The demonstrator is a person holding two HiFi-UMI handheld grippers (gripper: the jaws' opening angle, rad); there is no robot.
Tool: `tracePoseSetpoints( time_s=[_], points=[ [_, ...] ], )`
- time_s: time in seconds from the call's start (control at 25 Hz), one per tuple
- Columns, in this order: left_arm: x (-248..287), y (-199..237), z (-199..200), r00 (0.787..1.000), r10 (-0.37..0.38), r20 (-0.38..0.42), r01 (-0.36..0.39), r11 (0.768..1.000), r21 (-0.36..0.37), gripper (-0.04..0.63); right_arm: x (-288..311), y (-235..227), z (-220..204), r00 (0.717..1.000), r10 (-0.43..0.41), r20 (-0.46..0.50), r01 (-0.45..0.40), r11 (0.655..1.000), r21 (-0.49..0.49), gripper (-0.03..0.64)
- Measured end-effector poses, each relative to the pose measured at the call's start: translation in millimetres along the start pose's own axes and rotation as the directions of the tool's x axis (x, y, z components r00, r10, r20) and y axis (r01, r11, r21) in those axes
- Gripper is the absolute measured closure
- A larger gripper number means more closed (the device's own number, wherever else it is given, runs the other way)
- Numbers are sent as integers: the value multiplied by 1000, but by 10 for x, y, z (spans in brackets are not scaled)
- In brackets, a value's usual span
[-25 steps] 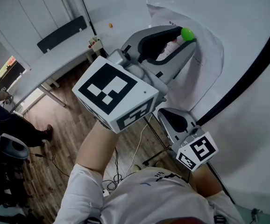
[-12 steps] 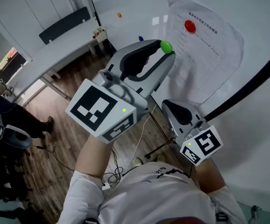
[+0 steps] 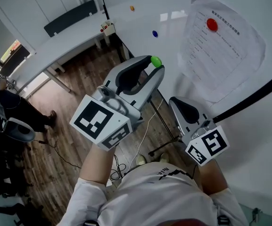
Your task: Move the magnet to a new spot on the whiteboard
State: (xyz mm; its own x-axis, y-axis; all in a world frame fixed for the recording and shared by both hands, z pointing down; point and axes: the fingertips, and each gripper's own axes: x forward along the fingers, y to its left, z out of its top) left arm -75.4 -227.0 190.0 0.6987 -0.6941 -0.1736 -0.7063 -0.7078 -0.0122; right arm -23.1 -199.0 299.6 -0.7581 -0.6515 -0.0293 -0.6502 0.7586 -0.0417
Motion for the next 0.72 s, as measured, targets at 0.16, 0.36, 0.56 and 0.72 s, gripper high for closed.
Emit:
tracePoseSetpoints(
  time_s=[0.16,0.36,0.56,0.72],
  points=[
    [-133,82,-148,1000,26,-11,-26,999,-32,462,58,53,-11,1000,-2,1,2,1000,0,603],
    [-222,106,-221,999,32,-9,-32,998,-59,462,99,107,3,1000,-4,2,4,1000,-5,603],
    [-249,125,-243,999,39,-2,-39,996,-77,462,95,102,11,1000,-12,2,13,1000,-8,603],
    [-236,102,-238,999,35,-8,-36,998,-58,463,96,98,20,1000,-14,4,14,1000,-10,603]
  ],
)
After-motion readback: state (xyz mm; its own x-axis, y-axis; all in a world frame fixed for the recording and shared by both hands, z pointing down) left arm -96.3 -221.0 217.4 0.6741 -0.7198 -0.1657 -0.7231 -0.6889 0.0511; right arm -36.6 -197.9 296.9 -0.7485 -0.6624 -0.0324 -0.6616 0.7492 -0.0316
